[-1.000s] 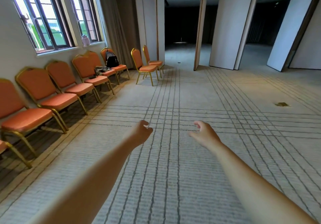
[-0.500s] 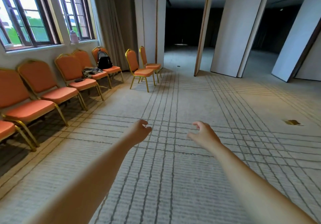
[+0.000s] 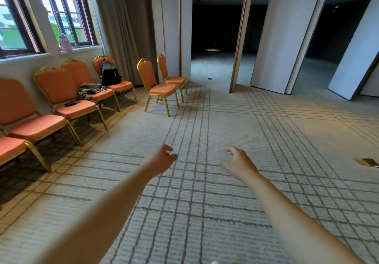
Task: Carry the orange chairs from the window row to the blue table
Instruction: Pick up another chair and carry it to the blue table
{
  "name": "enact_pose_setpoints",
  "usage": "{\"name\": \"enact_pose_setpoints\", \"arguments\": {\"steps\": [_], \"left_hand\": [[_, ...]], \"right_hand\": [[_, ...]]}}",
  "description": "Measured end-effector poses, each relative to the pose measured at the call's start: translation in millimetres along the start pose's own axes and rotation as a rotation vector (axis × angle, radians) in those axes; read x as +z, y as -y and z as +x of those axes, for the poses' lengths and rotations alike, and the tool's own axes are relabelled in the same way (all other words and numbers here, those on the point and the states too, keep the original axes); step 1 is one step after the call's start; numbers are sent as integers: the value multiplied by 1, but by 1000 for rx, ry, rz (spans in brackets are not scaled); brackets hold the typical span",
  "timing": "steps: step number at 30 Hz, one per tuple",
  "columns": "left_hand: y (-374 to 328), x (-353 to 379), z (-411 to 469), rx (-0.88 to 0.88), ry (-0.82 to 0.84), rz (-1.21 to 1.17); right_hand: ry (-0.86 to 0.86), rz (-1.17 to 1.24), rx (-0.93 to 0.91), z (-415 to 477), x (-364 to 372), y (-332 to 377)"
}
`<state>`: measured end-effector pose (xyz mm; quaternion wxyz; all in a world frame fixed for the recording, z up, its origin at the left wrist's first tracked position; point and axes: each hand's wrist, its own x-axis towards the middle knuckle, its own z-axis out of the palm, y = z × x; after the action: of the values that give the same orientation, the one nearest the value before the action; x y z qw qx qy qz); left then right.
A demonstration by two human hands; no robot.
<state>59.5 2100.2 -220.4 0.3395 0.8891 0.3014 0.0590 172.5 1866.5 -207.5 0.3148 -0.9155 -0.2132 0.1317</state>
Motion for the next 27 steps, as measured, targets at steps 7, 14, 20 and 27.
{"name": "enact_pose_setpoints", "arguments": {"steps": [7,14,20,27], "left_hand": [[-59,8,220,-60,-58,-53],[-88,13,389,-117,-76,-124],[-95,21,543,-157,-95,-151],[-110,12,759,-173,-94,-179]], "right_hand": [[3,31,-77,235,-33,8],[54,16,-91,423,-64,20],[79,-13,-90,578,-62,29],[75,-39,-74,782,-58,60]]}}
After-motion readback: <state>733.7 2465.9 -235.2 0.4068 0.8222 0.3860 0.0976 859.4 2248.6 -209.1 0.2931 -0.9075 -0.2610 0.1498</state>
